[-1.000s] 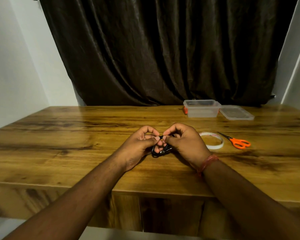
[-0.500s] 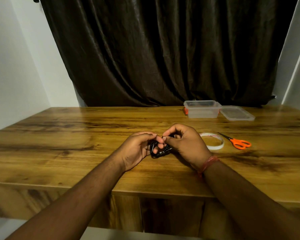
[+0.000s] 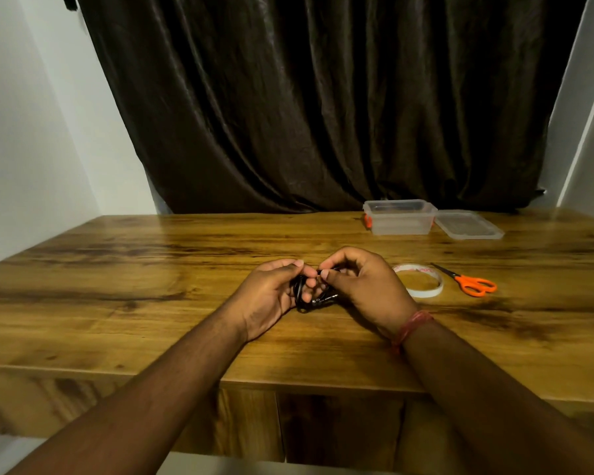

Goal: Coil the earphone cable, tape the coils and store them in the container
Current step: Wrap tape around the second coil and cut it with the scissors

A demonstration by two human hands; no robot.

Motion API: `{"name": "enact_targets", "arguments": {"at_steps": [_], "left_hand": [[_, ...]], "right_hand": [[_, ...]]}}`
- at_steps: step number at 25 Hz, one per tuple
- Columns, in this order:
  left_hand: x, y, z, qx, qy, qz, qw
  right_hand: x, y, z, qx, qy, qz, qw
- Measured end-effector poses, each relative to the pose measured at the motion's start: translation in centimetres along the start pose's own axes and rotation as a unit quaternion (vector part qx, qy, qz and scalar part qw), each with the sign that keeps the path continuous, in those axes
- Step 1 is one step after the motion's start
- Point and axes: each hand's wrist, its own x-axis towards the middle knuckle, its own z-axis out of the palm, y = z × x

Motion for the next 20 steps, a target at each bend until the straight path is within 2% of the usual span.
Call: {"name": "enact_targets", "arguments": {"at_steps": [4,8,10,12,16,20], "left_hand": [[-0.3,0.4,0.1,-0.001,0.034,0.001,0.999],[-0.4,0.4,0.0,0.027,0.044,0.014,0.999],[-0.2,0.3,-0.2,0.042,0.056,0.023,0.997],[0.0,0.1,-0.6,0.05,0.07,0.034,0.996],[0.2,-0.2,-1.2,0.093,0.08,0.068,0.99],[0.3,-0.4,-1.2,0.136,0.091,0.075,0.984]], "right_hand": [[0.3,-0.3,-1.4,-0.067,0.125,-0.029,0.989],[0.5,-0.3,-5.0,-0.225,0.239,-0.045,0.943],[0.2,-0.2,-6.6,-0.307,0.221,-0.011,0.925],[-0.3,0.0,-7.3,-0.383,0.164,0.016,0.909],[-1.2,-0.2,-6.6,-0.52,0.094,0.091,0.844],[-1.6,-0.6,-6.0,-0.544,0.089,0.103,0.828]]}}
